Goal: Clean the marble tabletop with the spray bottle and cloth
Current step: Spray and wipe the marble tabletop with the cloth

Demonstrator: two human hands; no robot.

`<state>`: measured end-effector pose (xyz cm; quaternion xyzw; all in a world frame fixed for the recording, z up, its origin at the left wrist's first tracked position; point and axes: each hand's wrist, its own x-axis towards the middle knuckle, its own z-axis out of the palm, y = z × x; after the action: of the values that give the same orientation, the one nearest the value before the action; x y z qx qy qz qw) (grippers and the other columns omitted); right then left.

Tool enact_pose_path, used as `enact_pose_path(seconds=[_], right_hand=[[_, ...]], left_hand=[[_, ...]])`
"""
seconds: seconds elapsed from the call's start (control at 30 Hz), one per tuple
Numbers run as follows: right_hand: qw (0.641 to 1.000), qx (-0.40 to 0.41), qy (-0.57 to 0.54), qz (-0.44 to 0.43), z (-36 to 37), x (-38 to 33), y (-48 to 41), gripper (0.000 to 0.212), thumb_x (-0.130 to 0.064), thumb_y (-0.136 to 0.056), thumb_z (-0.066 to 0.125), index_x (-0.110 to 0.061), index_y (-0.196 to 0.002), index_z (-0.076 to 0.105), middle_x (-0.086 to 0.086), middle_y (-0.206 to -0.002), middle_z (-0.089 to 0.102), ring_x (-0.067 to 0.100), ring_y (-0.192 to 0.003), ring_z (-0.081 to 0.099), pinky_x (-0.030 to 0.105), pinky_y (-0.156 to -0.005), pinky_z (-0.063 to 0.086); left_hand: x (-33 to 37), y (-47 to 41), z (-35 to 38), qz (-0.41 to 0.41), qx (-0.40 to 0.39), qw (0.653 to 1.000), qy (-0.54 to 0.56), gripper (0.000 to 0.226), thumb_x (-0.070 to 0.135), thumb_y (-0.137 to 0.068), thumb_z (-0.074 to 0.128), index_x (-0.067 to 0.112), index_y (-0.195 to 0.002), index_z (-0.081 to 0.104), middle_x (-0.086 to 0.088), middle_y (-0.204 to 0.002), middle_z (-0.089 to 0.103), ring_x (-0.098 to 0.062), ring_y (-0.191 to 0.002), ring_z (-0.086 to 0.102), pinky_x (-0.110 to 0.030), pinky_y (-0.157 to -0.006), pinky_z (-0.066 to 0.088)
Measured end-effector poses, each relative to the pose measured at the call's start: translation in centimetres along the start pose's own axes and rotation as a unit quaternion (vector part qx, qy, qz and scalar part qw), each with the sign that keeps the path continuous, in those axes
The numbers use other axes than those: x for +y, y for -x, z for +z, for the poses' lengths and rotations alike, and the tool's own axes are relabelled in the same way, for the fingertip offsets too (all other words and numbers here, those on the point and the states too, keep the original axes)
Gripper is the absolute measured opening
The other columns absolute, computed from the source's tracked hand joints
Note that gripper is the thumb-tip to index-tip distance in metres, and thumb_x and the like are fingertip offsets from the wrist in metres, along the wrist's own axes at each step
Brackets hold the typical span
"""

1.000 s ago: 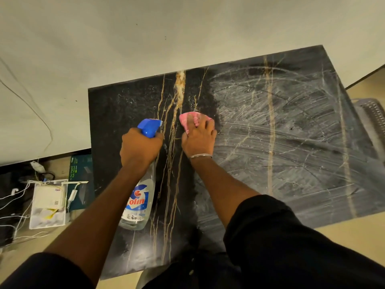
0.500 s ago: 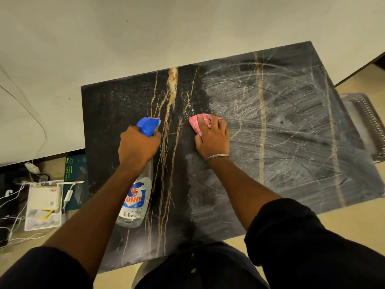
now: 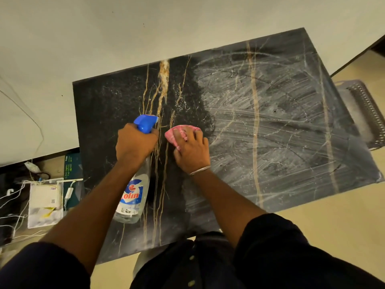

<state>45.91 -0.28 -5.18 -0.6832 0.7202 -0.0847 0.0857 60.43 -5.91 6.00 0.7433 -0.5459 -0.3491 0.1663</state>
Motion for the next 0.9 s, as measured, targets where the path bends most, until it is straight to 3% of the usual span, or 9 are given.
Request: enact_pose_path(seconds=[0.13, 0.3, 0.47, 0.6, 0.77, 0.9], right_hand=[[0.995, 0.028, 0.020, 0.091, -1.0, 5.1, -0.3, 0.061, -0.038, -0.077, 0.059, -0.022, -0.136, 0.054, 0.015, -0.135, 0.053, 0.042, -0.113, 0.051, 0.047, -0.082, 0.048], [0.985, 0.026, 0.000, 0.173, -0.3, 0.7, 0.7, 0.065, -0.036, -0.078, 0.061, -0.020, -0.140, 0.049, 0.018, -0.140, 0.048, 0.043, -0.118, 0.046, 0.049, -0.087, 0.046], [0.999, -0.007, -0.024, 0.046, 1.7, -6.7, 3.8, 0.064, -0.040, -0.082, 0.060, -0.027, -0.143, 0.046, 0.013, -0.138, 0.049, 0.038, -0.119, 0.045, 0.047, -0.089, 0.047], [0.999, -0.031, -0.001, -0.021, 1.1, -4.9, 4.2, 0.062, -0.043, -0.085, 0.058, -0.028, -0.143, 0.045, 0.010, -0.142, 0.046, 0.036, -0.122, 0.043, 0.047, -0.091, 0.045], [0.991, -0.007, 0.023, 0.134, -0.9, 2.7, 4.5, 0.062, -0.039, -0.086, 0.054, -0.025, -0.146, 0.043, 0.015, -0.144, 0.044, 0.042, -0.123, 0.042, 0.051, -0.091, 0.046], [0.977, 0.000, 0.014, 0.213, -1.3, 3.5, 4.9, 0.061, -0.037, -0.089, 0.051, -0.026, -0.148, 0.039, 0.014, -0.151, 0.036, 0.043, -0.130, 0.035, 0.053, -0.101, 0.041]], left_hand=[[-0.3, 0.6, 0.0, 0.024, -0.019, 1.000, 0.004, 0.029, 0.025, -0.086, 0.065, 0.008, -0.109, 0.059, -0.014, -0.088, 0.065, -0.023, -0.076, 0.063, -0.036, -0.073, 0.055], [-1.4, 1.6, -0.1, 0.039, -0.037, 0.999, 0.009, 0.030, 0.025, -0.086, 0.065, 0.008, -0.109, 0.059, -0.013, -0.088, 0.065, -0.020, -0.073, 0.062, -0.031, -0.068, 0.053], [-3.0, 2.9, -0.7, 0.057, -0.035, 0.998, 0.002, 0.024, 0.023, -0.085, 0.066, 0.008, -0.103, 0.061, -0.014, -0.082, 0.063, -0.020, -0.070, 0.059, -0.035, -0.071, 0.054], [-4.1, 3.5, -1.6, 0.074, -0.046, 0.996, 0.000, 0.024, 0.024, -0.085, 0.066, 0.008, -0.101, 0.061, -0.015, -0.081, 0.063, -0.025, -0.074, 0.062, -0.038, -0.073, 0.055], [-4.7, 4.1, -2.5, 0.083, -0.061, 0.995, 0.009, 0.023, 0.024, -0.087, 0.064, 0.008, -0.103, 0.060, -0.014, -0.085, 0.064, -0.022, -0.075, 0.061, -0.035, -0.075, 0.054], [-5.5, 4.7, -2.7, 0.080, -0.058, 0.995, 0.009, 0.025, 0.027, -0.085, 0.066, 0.009, -0.102, 0.060, -0.011, -0.082, 0.063, -0.019, -0.071, 0.061, -0.036, -0.075, 0.056]])
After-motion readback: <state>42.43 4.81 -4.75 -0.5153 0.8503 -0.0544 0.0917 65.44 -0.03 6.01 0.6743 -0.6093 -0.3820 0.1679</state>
